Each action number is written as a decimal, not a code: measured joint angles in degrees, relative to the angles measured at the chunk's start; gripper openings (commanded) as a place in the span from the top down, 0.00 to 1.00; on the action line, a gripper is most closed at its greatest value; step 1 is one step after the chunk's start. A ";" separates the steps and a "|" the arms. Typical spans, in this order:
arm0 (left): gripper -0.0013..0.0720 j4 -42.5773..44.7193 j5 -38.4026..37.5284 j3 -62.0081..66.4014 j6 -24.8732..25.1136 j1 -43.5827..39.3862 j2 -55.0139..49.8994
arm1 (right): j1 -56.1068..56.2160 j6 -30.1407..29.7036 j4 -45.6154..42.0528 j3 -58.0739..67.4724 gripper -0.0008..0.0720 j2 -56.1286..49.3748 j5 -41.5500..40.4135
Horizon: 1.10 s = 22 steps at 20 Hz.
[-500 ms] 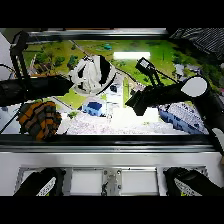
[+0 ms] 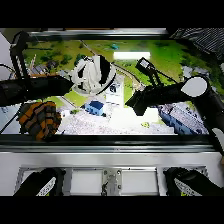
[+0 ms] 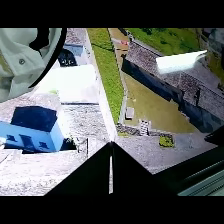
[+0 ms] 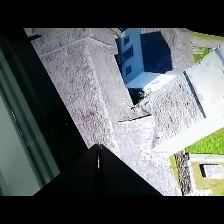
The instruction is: Fold the clothes and pants, and hang the long-sleeved shirts on hangers.
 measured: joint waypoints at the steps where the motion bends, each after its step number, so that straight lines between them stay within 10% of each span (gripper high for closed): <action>1: 0.97 0.00 0.09 0.00 -0.02 0.00 0.00 | 0.00 0.00 0.02 0.00 0.97 0.00 -0.02; 2: 0.79 0.00 0.31 0.00 -0.02 0.00 0.00 | 0.00 0.00 0.00 0.00 0.97 0.00 0.00; 3: 0.18 0.37 0.37 0.00 0.00 0.02 0.00 | 0.00 -0.02 0.02 0.00 0.97 0.00 -0.02; 4: 0.08 1.66 0.33 0.00 -0.04 0.17 0.00 | 0.00 0.00 0.02 0.00 0.97 0.00 -0.02; 10: 0.08 25.77 -4.26 -8.39 -10.12 9.18 -0.39 | 0.00 -0.02 0.02 0.00 0.97 0.00 0.00; 19: 0.08 33.64 5.33 -29.27 -13.88 20.55 -10.45 | 0.00 0.00 0.00 0.00 0.97 0.00 -0.02; 20: 0.12 33.86 5.97 -29.79 -13.88 20.44 -12.50 | 0.00 -0.02 0.02 0.00 0.97 0.00 0.00; 22: 0.71 34.23 6.36 -29.97 -14.19 19.93 -16.06 | 0.00 0.00 0.00 0.00 0.97 0.00 0.00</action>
